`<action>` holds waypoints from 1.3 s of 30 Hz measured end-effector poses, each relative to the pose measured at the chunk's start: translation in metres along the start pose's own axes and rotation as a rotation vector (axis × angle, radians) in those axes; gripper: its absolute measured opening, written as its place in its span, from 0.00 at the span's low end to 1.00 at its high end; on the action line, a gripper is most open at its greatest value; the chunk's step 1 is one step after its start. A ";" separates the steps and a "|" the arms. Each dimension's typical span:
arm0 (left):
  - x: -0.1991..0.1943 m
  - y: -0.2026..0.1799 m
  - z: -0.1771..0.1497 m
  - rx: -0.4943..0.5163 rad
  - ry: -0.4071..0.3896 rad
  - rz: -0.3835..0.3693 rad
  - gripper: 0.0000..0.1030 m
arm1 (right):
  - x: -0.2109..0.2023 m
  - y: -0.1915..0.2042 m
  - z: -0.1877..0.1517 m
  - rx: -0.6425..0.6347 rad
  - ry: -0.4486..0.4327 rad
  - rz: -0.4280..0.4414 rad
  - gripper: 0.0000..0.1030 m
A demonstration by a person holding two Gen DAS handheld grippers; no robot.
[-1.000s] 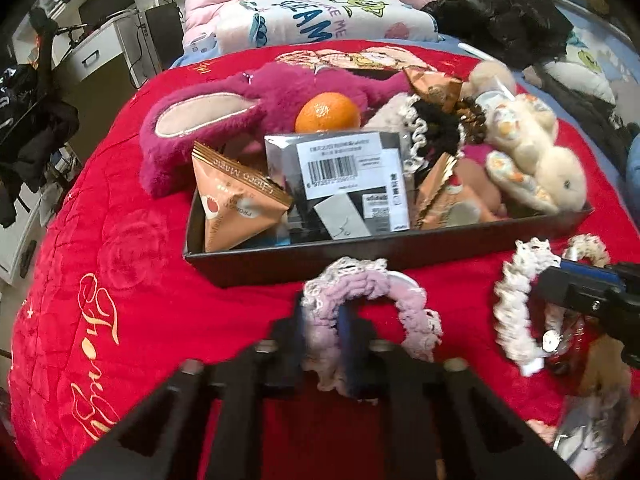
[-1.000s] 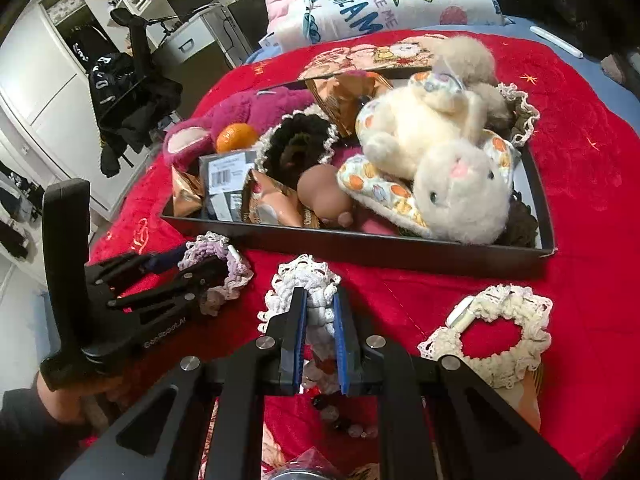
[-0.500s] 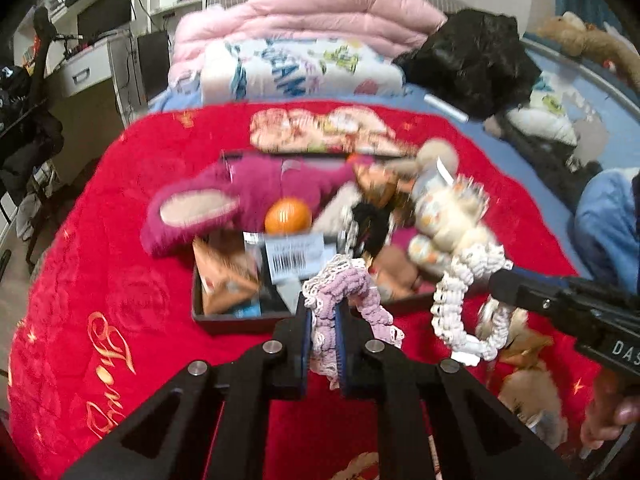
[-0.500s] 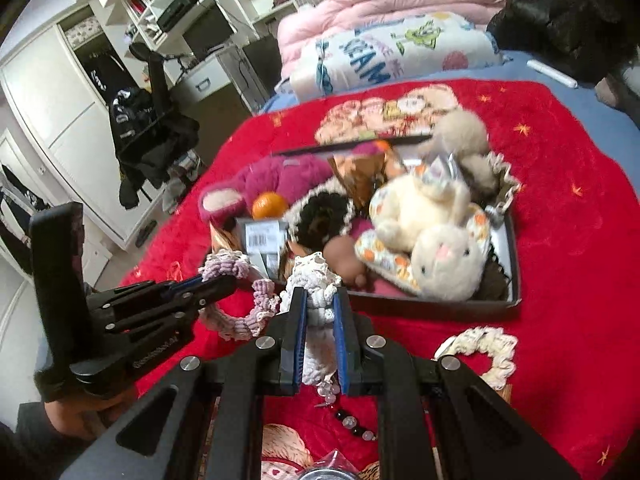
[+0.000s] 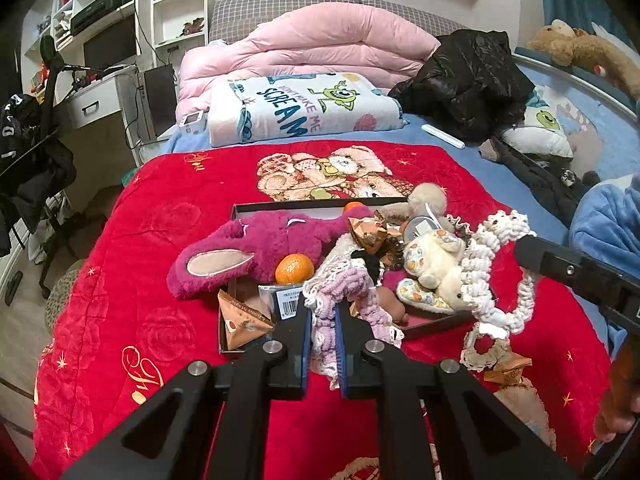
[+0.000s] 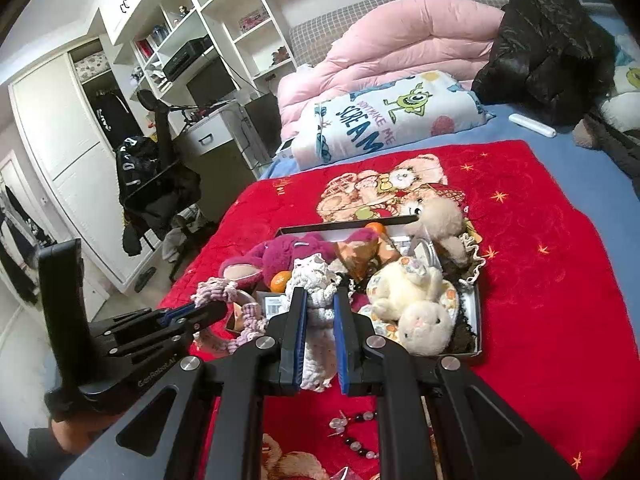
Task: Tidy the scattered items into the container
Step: 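Carry both scrunchies over the tray and lower them in with both tools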
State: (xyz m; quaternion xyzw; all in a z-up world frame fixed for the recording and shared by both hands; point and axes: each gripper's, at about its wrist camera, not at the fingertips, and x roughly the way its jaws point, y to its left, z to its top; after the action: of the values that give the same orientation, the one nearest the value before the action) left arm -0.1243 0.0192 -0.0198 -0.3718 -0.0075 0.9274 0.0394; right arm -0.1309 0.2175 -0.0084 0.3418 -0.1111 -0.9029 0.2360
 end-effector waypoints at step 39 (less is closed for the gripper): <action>0.099 0.029 0.038 -0.053 -0.185 0.043 0.10 | 0.103 0.002 0.037 -0.103 -0.137 -0.093 0.13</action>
State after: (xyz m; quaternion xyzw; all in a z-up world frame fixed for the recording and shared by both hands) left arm -0.2243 -0.0011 -0.0619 -0.2855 -0.0275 0.9580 0.0091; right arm -0.2223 0.1653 -0.0378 0.2717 -0.0644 -0.9385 0.2030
